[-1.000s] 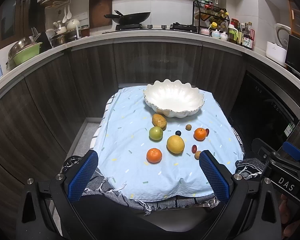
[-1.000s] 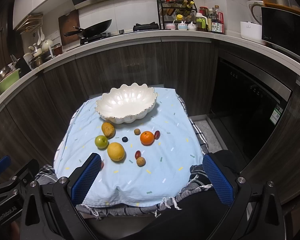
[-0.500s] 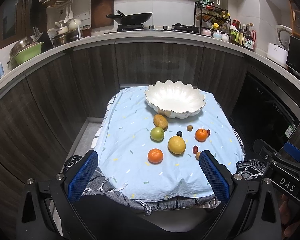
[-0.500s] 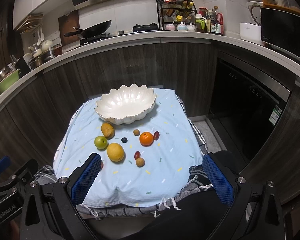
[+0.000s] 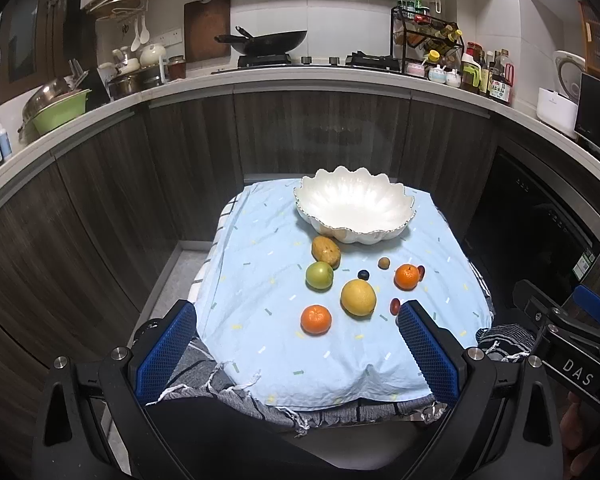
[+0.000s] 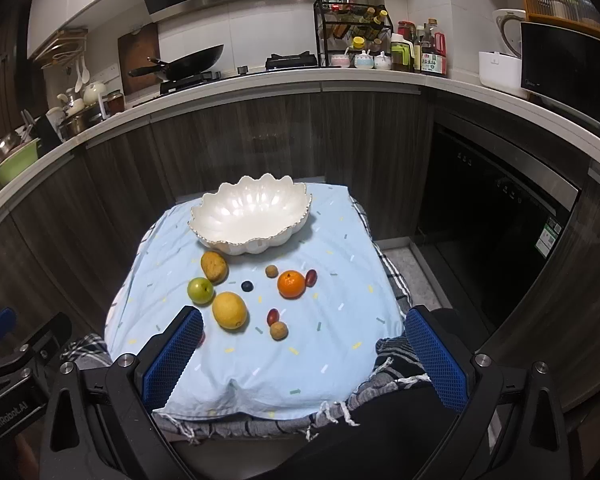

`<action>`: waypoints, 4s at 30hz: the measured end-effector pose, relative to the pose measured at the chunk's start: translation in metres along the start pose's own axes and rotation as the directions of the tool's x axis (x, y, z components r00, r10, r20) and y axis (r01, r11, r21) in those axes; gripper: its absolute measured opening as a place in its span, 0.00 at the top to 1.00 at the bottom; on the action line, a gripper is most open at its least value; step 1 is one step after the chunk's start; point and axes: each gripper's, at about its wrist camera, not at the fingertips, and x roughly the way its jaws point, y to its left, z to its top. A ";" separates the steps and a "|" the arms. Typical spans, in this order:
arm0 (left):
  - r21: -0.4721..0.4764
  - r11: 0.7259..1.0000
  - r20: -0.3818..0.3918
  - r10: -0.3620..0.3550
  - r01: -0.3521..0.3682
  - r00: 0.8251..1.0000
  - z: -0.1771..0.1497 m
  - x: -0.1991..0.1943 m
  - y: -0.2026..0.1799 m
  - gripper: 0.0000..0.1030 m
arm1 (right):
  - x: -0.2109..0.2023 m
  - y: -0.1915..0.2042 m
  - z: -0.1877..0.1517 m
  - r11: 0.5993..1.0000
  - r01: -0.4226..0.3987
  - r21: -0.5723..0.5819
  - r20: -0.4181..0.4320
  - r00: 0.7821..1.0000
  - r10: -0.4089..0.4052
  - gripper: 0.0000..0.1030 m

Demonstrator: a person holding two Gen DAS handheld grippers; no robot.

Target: Organize fruits

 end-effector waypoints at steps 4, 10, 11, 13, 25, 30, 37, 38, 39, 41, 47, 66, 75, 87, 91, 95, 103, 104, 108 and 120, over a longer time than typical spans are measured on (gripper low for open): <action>0.003 1.000 -0.001 -0.001 0.001 1.000 0.001 0.001 -0.002 0.00 | 0.000 0.000 0.000 1.000 0.001 0.000 0.001 1.000 -0.001 0.01; 0.008 1.000 0.000 -0.003 0.003 1.000 0.004 0.004 -0.003 0.00 | 0.000 0.000 -0.001 1.000 0.001 0.000 0.002 1.000 -0.001 0.01; 0.009 1.000 0.000 -0.003 0.003 1.000 0.004 0.004 -0.003 0.00 | 0.001 0.000 0.000 1.000 0.001 0.000 0.001 1.000 -0.001 0.01; 0.009 1.000 0.000 -0.003 0.003 1.000 0.004 0.005 -0.004 0.00 | 0.001 0.000 -0.001 1.000 0.001 -0.001 0.002 1.000 -0.001 0.01; 0.026 1.000 0.005 0.002 -0.002 1.000 0.011 0.011 -0.006 0.00 | 0.003 0.001 0.000 1.000 0.001 -0.005 0.001 1.000 -0.001 0.01; 0.027 1.000 0.004 0.002 -0.003 1.000 0.012 0.012 -0.005 0.00 | 0.009 0.001 0.008 1.000 0.006 -0.010 -0.002 1.000 -0.006 0.01; 0.028 1.000 0.012 0.012 -0.012 1.000 0.015 0.018 0.000 0.00 | 0.012 0.005 0.010 1.000 0.010 -0.024 0.004 1.000 -0.010 0.01; 0.027 1.000 0.012 0.013 -0.014 1.000 0.015 0.018 0.000 0.00 | 0.013 0.005 0.010 1.000 0.008 -0.025 0.003 1.000 -0.008 0.01; 0.027 1.000 0.012 0.014 -0.014 1.000 0.015 0.019 0.001 0.00 | 0.013 0.006 0.009 1.000 0.008 -0.027 0.002 1.000 -0.008 0.01; 0.028 0.999 0.012 0.016 -0.017 1.000 0.014 0.019 0.000 0.00 | 0.015 0.007 0.010 0.999 0.006 -0.031 0.002 1.000 -0.006 0.01; 0.030 0.999 0.018 0.023 -0.024 1.000 0.013 0.020 0.001 0.00 | 0.017 0.008 0.008 0.999 0.007 -0.039 0.010 1.000 -0.006 0.01; 0.088 0.994 -0.012 0.064 -0.063 0.998 0.021 0.049 -0.008 0.01 | 0.054 0.012 0.015 0.998 -0.001 -0.065 -0.032 0.999 -0.001 0.01; 0.126 0.991 -0.066 0.063 -0.055 0.996 0.027 0.083 -0.016 0.03 | 0.087 0.013 0.021 0.997 0.004 -0.073 -0.070 0.998 -0.009 0.01; 0.135 0.990 -0.151 0.054 -0.034 0.987 0.023 0.134 -0.020 0.05 | 0.134 0.018 0.022 0.995 0.014 -0.098 -0.142 0.989 -0.028 0.01; 0.127 0.992 -0.181 0.045 -0.022 0.982 0.022 0.148 -0.020 0.06 | 0.149 0.019 0.021 0.995 0.013 -0.102 -0.169 0.985 -0.030 0.01; 0.125 0.992 -0.221 0.035 -0.007 0.975 0.017 0.165 -0.020 0.08 | 0.164 0.022 0.016 0.994 0.008 -0.105 -0.204 0.978 -0.029 0.01; 0.120 0.992 -0.290 0.006 0.030 0.957 0.003 0.197 -0.020 0.11 | 0.190 0.027 0.001 0.992 -0.004 -0.125 -0.279 0.960 -0.031 0.04; 0.119 0.992 -0.299 0.004 0.033 0.954 0.001 0.201 -0.020 0.11 | 0.194 0.027 -0.001 0.992 -0.005 -0.127 -0.287 0.957 -0.032 0.05; 0.116 0.992 -0.332 -0.001 0.042 0.943 -0.006 0.214 -0.019 0.14 | 0.207 0.030 -0.009 0.991 -0.012 -0.137 -0.325 0.945 -0.033 0.09; 0.097 0.992 -0.398 -0.035 0.080 0.917 -0.023 0.245 -0.021 0.22 | 0.236 0.035 -0.023 0.989 -0.058 -0.134 -0.403 0.915 -0.001 0.23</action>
